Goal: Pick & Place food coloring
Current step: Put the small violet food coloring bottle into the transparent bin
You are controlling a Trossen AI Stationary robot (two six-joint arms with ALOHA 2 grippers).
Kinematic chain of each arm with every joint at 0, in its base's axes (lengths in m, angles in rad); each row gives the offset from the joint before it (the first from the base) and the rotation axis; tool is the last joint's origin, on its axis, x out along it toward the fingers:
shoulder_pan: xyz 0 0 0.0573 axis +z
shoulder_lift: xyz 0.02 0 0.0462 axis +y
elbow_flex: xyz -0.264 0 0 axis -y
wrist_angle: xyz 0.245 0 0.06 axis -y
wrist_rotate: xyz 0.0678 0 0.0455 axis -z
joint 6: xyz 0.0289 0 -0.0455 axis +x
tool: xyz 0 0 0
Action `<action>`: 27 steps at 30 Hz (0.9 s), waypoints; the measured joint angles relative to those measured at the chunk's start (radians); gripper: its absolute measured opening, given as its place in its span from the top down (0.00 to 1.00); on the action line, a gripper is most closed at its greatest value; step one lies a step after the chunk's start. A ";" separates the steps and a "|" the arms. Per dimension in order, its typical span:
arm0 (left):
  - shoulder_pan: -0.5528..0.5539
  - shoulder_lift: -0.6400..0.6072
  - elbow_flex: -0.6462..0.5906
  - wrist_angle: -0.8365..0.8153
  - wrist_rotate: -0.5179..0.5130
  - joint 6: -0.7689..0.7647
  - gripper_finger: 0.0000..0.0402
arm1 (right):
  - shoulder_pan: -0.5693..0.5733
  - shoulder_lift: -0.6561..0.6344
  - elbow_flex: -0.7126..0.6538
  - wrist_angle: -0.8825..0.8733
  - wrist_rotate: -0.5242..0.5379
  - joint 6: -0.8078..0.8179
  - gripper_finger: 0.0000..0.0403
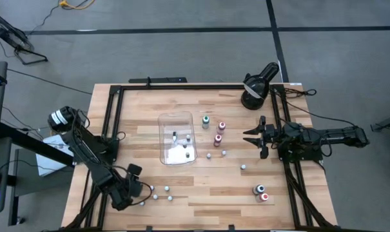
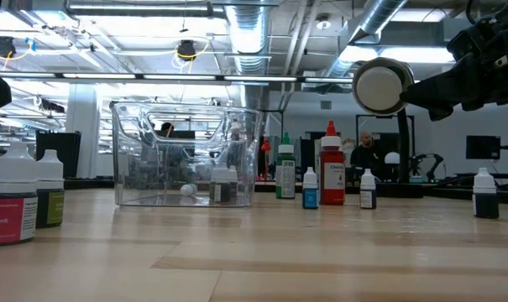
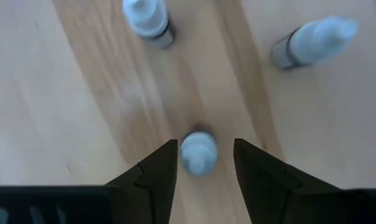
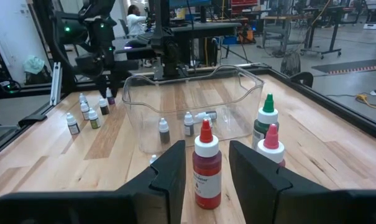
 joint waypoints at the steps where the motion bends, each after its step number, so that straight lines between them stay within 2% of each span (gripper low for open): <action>1: 0.000 0.000 0.000 0.011 0.001 0.000 0.63 | 0.000 0.000 0.000 0.000 0.000 0.000 0.72; 11: 0.013 0.000 0.006 0.023 -0.014 -0.006 0.66 | 0.000 0.000 0.000 0.000 0.000 0.000 0.72; 22: 0.013 -0.001 0.008 0.015 -0.016 -0.012 0.88 | 0.000 0.000 0.000 0.000 0.000 0.000 0.72; 27: 0.034 -0.002 0.008 0.017 0.004 -0.052 0.86 | 0.000 0.000 0.000 0.000 0.000 0.000 0.72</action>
